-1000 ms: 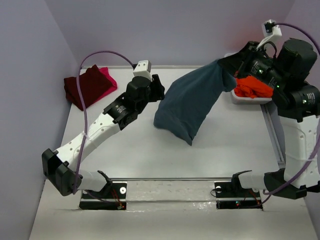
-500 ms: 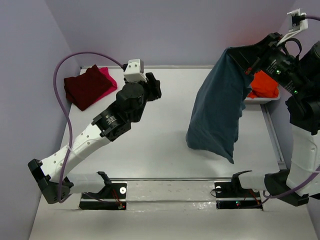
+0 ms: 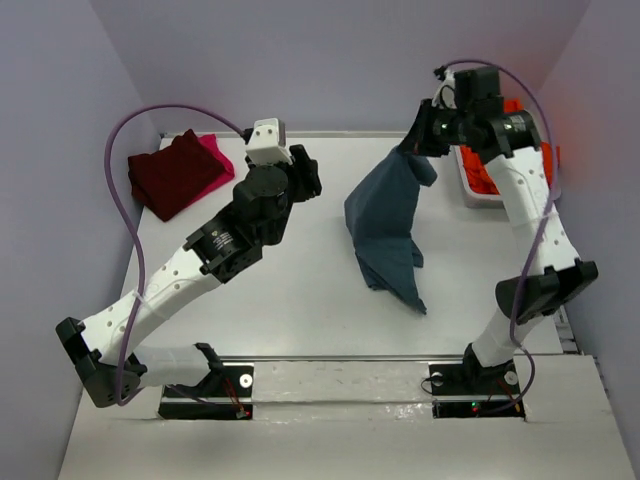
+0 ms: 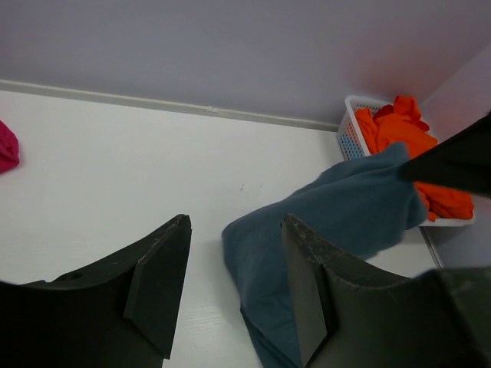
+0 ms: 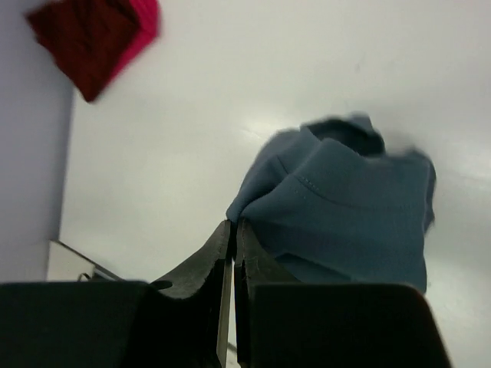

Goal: Fold and stack the t-shirts
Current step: Move the tshirt to the center of the board, then flatten the tshirt out

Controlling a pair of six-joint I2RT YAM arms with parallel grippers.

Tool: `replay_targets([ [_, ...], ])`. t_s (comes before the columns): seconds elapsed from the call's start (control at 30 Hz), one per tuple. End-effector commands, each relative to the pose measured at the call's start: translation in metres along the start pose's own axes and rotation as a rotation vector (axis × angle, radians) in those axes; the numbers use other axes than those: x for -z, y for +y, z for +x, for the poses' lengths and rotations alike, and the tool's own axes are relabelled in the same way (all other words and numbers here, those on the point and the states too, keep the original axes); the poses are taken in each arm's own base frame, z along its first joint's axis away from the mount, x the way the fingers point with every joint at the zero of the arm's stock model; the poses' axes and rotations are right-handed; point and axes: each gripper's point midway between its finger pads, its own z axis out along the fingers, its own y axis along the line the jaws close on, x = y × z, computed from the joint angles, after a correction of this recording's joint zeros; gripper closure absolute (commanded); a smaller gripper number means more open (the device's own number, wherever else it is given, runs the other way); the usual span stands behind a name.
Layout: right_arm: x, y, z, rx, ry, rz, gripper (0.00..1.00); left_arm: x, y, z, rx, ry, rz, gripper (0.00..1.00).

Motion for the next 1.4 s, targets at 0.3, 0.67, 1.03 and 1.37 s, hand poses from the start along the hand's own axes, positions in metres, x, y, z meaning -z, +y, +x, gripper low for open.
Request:
replay_targets([
  [0.3,-0.080,-0.107,0.113,-0.027,0.339,0.400,0.93,-0.032,-0.044,0.102,-0.074,0.337,0.107,0.39],
  [0.67,-0.023,-0.112,0.048,-0.004,0.056,0.589,0.93,-0.006,-0.044,0.203,-0.110,0.601,0.185,0.44],
  [1.03,0.002,-0.080,-0.026,0.034,-0.168,0.542,0.93,0.030,-0.026,0.260,-0.108,0.758,0.255,0.44],
  [1.37,0.029,-0.064,-0.055,0.058,-0.272,0.525,0.93,0.026,-0.018,0.337,-0.243,1.010,0.234,0.44],
])
